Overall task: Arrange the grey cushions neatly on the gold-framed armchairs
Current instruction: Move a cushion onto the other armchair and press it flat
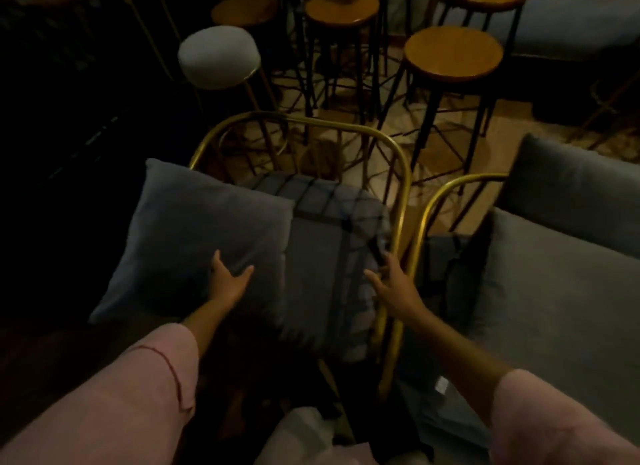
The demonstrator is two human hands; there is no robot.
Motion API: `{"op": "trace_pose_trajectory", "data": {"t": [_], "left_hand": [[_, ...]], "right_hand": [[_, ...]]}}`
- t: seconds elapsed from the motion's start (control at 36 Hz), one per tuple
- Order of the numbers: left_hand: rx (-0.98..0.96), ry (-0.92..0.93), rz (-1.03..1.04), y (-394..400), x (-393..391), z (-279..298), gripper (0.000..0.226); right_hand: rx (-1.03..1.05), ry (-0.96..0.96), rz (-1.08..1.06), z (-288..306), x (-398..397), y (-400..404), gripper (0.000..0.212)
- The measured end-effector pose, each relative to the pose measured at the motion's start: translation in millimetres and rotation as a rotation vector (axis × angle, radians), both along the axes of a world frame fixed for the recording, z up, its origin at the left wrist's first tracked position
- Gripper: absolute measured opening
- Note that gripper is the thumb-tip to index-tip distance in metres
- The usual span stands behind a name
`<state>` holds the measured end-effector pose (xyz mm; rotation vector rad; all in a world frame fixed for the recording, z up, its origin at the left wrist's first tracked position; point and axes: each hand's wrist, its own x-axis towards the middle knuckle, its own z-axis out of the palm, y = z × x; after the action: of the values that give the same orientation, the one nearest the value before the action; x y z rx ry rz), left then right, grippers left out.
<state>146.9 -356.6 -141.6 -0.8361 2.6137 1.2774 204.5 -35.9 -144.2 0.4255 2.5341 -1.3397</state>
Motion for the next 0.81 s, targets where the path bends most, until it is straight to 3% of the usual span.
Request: {"op": "trace_pose_trajectory", "data": {"t": [0.14, 0.31, 0.42, 0.56, 0.81], "left_hand": [[-0.106, -0.045, 0.019, -94.3, -40.2, -6.6, 0.092], [-0.337, -0.075, 0.035, -189.3, -103.7, -15.4, 0.1], [-0.31, -0.122, -0.013, -240.1, -143.4, -35.7, 0.115], [-0.306, -0.156, -0.045, -266.7, -176.2, -67.0, 0.116], [-0.3, -0.044, -0.058, -288.1, -191.2, -110.5, 0.109]], "right_hand": [[-0.077, -0.163, -0.034, -18.6, -42.9, -91.7, 0.064], [-0.198, -0.396, -0.075, -66.8, -98.2, -178.3, 0.078], [-0.316, -0.53, -0.209, -104.6, -133.9, -219.1, 0.077], [-0.405, -0.642, -0.246, -144.1, -171.6, -243.0, 0.056], [-0.701, -0.645, -0.446, -193.9, -208.8, -271.7, 0.088]]}}
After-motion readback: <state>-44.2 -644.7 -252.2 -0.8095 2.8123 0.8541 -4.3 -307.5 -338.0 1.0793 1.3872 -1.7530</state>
